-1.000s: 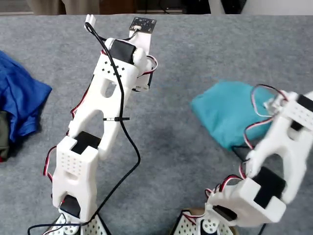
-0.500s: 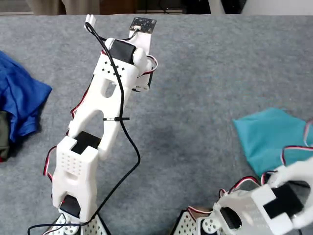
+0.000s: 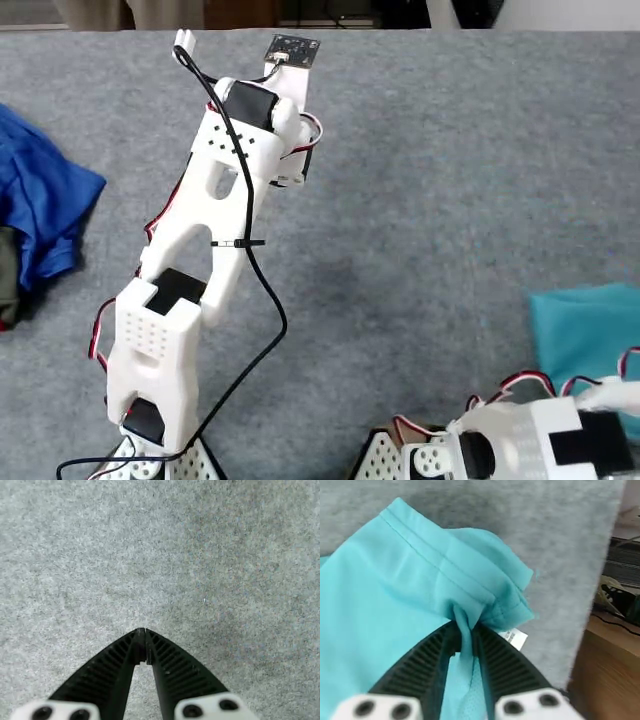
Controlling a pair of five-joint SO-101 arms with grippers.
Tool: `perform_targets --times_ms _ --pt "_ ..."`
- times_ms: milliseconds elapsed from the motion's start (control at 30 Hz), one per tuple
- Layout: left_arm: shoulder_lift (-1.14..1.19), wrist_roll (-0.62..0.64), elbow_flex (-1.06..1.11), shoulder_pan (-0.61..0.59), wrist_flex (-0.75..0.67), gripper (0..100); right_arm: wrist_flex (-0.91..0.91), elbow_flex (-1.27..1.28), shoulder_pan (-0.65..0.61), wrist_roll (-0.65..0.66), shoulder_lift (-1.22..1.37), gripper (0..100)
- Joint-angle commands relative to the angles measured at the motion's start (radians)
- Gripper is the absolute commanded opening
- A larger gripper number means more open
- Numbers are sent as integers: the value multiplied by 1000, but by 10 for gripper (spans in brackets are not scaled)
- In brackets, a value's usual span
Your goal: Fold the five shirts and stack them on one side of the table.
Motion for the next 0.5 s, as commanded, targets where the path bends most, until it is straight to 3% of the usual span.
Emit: perform_targets --times_ms 0,333,467 --pt "-73 -9 -49 -11 8 19 0 -65 58 41 21 5" --pt "-73 -9 -49 -11 8 19 2 -68 76 143 130 9" --pt "-73 -9 -49 -11 8 19 3 -65 53 236 130 118"
